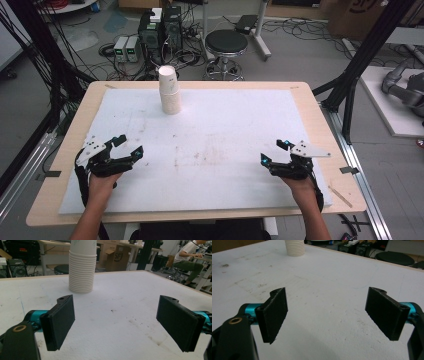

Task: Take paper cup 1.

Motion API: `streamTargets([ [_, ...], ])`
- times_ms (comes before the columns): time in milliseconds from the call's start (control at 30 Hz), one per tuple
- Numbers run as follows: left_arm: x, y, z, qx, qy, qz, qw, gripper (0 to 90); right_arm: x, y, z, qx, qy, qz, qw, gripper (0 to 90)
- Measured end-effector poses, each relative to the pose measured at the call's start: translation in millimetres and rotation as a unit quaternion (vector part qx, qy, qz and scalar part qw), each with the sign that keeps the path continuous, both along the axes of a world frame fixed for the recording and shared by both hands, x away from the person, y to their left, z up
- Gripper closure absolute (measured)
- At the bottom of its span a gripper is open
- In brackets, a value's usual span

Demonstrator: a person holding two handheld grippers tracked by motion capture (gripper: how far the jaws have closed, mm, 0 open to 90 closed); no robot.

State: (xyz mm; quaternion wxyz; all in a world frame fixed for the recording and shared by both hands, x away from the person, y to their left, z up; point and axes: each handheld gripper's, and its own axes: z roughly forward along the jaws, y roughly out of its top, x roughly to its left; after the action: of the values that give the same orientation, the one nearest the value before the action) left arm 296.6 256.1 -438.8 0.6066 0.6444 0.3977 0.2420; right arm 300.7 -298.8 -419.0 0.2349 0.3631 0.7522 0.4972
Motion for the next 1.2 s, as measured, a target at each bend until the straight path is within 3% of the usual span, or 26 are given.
streamTargets([
  [500,0.8,-2.0,-1.7,0.002,0.002,0.002,1.0,15.3,0.6,0.2,-1.6,0.002,0.002,0.003,1.0,18.6],
  [867,-2.2,-5.1,0.1,0.003,-0.001,-0.01,0.9999,15.3,-3.1,2.3,2.9,0.011,-0.003,0.005,0.9999,18.6],
  [1200,1.2,-8.1,0.7,0.003,0.002,-0.01,0.9999,15.3,-1.8,4.4,1.5,0.012,0.005,0.014,0.9998,18.7],
])
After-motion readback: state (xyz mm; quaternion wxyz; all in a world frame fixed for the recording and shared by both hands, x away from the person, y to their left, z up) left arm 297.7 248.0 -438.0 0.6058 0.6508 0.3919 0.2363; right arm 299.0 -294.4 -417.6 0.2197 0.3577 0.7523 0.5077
